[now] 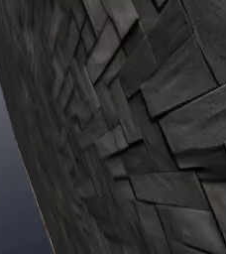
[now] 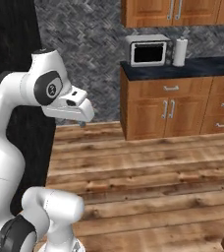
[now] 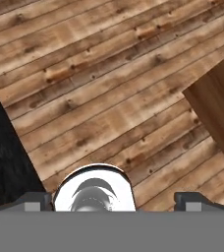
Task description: There is a tray on the dining counter. Grab the cup, mug, and pitcher and place them on the tray. The pitcher may be placed next to the tray if it cannot fit the tray.
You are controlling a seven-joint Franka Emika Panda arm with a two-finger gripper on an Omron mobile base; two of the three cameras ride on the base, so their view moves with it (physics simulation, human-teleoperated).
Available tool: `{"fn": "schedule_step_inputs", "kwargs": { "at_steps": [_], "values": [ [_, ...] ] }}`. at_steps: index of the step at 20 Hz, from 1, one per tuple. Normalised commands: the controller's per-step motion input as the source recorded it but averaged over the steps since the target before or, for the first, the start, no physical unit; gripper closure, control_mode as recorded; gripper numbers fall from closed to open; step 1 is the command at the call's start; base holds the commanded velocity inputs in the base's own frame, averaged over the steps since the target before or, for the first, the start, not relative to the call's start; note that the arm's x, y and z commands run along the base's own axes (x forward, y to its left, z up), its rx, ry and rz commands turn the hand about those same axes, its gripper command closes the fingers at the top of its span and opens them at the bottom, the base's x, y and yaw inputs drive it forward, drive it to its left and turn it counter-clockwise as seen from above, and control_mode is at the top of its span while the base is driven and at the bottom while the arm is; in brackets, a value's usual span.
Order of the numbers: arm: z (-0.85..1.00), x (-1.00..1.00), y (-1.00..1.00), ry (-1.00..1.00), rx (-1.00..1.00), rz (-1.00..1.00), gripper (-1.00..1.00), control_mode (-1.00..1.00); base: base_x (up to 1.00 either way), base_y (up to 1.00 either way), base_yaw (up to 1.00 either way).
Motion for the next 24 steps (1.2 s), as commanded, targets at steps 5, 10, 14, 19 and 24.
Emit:
{"fn": "schedule_step_inputs", "kwargs": {
  "at_steps": [5,10,14,19,24],
  "values": [
    [0.0,0.0,0.0,0.0,0.0,0.0,-1.0,1.0,1.0,0.23,-0.38],
    [0.0,0.0,0.0,0.0,0.0,0.0,-1.0,1.0,1.0,0.25,-0.43],
    [0.0,0.0,0.0,0.0,0.0,0.0,-1.0,1.0,1.0,0.31,-0.5],
    [0.0,0.0,0.0,0.0,0.0,0.0,-1.0,1.0,1.0,0.28,-0.55],
    [0.0,0.0,0.0,0.0,0.0,0.0,-1.0,1.0,0.98,0.39,-0.58]
  ]
}}
